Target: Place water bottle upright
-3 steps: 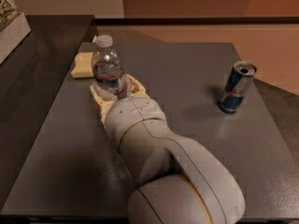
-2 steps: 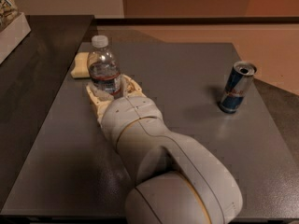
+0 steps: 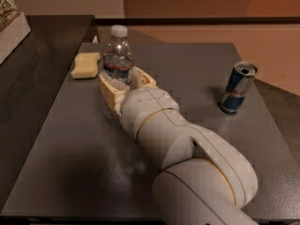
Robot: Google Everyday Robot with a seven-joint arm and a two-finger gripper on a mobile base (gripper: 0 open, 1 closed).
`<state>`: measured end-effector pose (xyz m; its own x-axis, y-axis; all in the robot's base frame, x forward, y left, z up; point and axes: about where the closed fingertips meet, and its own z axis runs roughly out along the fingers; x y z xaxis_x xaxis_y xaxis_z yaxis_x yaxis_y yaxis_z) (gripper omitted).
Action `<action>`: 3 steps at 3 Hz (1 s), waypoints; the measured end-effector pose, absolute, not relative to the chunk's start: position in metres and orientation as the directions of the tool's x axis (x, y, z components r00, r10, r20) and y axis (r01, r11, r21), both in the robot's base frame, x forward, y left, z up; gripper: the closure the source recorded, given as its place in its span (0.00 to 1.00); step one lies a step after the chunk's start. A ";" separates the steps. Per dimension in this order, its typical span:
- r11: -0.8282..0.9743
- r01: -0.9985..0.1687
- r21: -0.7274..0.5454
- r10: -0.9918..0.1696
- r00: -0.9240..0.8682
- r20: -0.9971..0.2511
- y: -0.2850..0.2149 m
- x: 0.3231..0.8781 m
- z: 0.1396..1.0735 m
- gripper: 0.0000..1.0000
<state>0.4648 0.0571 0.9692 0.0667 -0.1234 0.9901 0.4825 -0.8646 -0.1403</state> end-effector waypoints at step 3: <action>-0.855 0.508 -0.107 -0.122 0.003 0.992 0.025 0.532 0.972 1.00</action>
Offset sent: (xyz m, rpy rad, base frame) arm 0.1073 -0.0398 -0.0014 0.1028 -0.0374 0.0209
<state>0.5318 0.0249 0.9715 0.0026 -0.1224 0.9925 0.5081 -0.8547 -0.1068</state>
